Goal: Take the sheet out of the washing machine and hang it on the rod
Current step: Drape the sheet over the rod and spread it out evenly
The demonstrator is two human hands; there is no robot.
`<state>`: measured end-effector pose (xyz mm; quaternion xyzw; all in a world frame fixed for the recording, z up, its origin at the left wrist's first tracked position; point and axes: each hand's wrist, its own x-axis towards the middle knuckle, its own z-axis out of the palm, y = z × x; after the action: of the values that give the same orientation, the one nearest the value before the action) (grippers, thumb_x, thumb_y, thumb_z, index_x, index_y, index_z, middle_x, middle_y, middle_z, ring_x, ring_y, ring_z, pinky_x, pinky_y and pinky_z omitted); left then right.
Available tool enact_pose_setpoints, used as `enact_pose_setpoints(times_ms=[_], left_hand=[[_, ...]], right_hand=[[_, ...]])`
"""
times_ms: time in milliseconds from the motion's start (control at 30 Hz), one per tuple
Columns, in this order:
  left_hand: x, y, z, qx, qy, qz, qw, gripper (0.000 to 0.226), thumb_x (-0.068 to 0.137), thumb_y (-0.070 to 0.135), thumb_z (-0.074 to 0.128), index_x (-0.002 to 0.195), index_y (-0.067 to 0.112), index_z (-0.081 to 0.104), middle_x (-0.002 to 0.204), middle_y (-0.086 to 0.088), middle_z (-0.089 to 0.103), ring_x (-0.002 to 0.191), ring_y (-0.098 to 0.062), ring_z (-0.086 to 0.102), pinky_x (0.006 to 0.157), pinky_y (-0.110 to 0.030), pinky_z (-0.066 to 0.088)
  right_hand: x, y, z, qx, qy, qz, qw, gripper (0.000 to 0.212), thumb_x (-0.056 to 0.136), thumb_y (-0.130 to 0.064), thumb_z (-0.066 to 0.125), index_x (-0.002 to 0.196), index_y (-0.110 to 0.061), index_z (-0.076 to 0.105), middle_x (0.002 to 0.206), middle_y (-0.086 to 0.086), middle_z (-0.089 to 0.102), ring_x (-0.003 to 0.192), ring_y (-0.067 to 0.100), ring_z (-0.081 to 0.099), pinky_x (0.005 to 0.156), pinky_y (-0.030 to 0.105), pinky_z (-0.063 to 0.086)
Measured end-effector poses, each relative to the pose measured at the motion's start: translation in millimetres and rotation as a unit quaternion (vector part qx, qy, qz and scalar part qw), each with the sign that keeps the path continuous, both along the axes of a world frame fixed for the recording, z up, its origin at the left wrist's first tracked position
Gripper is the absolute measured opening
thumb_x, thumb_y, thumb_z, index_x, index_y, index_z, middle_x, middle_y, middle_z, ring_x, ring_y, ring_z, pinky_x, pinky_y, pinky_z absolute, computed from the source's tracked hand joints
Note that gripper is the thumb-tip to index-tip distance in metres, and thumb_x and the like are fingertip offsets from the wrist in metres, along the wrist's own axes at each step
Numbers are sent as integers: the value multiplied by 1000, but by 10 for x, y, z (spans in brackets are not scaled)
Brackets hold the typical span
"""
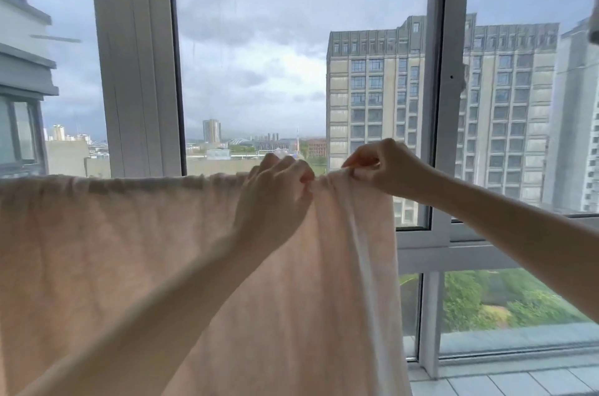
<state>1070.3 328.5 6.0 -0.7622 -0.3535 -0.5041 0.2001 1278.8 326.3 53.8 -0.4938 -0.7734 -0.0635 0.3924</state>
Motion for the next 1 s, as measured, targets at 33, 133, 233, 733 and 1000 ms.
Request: enact_pose_setpoints(times_ms=[33,133,233,733,1000], left_hand=[[93,-78,-29,-7,18,0,1000,8,88,27,63,82,22,66,87,9,68,90,-18,56,78,-34,46],[347,-204,-72,-95,32,23,995,27,90,45,59,86,21,69,91,5,67,93,-19,59,76,-31,43],[509,-200,-37,-145,5,46,988,38,90,54,56,98,20,72,98,-1,68,96,-22,63,79,-32,45],[880,-300,-297,-118,2,59,991,58,84,67,54,122,22,53,112,7,63,92,-21,66,67,-29,43],[881,-265,-166,-199,-159,-29,966,11,97,23,52,97,18,62,71,9,55,75,-2,63,59,-20,43]], right_hand=[[-9,-12,33,-11,13,10,1000,20,85,-4,60,93,-15,75,87,-3,73,82,13,68,78,31,58],[-8,-61,103,-19,23,15,999,32,87,8,51,93,-14,74,85,-10,69,84,7,67,64,15,53],[81,-100,133,-3,-27,3,1000,42,81,19,46,97,-11,71,90,-2,69,89,7,66,72,17,56],[378,13,47,9,-73,17,997,12,83,-26,72,87,-15,76,73,-14,69,67,-1,64,62,7,44],[276,167,184,-96,-139,80,982,17,99,-23,50,84,-20,59,80,-6,59,72,8,53,67,25,42]])
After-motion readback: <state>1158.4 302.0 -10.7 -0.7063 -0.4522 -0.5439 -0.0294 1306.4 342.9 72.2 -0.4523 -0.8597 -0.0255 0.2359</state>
